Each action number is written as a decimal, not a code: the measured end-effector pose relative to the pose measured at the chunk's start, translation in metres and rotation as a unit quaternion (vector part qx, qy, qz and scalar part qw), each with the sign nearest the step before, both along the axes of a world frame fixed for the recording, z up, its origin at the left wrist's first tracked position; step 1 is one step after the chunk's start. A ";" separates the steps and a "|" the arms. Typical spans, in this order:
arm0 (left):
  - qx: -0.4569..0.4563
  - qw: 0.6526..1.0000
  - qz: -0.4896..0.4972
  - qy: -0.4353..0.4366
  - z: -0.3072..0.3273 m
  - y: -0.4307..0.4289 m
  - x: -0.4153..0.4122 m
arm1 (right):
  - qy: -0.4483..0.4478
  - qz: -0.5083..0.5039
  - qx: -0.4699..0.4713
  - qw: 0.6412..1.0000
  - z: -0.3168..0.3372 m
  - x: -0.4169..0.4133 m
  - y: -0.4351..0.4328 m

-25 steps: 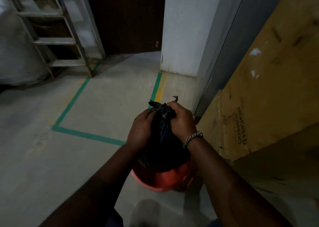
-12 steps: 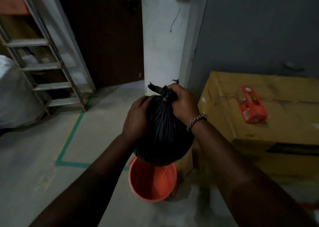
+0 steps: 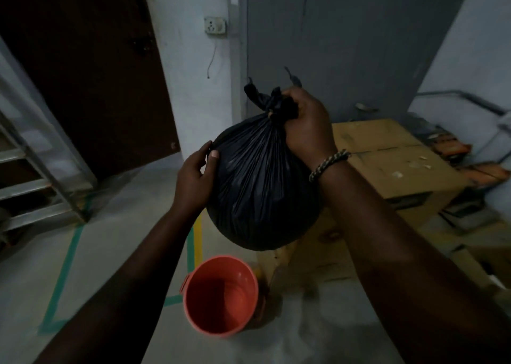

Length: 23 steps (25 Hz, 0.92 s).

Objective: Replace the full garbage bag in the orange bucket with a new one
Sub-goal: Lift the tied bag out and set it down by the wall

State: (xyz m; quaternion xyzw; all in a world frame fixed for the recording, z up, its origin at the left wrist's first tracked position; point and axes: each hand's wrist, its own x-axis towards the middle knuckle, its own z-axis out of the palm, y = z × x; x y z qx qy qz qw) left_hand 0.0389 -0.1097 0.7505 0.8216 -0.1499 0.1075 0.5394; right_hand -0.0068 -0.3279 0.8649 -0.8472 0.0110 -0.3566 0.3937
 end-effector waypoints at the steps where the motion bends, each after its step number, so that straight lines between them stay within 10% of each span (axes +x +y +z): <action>1: 0.000 1.000 -0.011 0.008 0.002 -0.010 -0.006 | -0.003 -0.009 -0.015 1.000 0.004 -0.009 -0.006; 23: -0.088 0.949 -0.246 0.175 0.062 -0.385 -0.112 | -0.016 -0.251 -0.073 0.965 0.078 -0.217 -0.328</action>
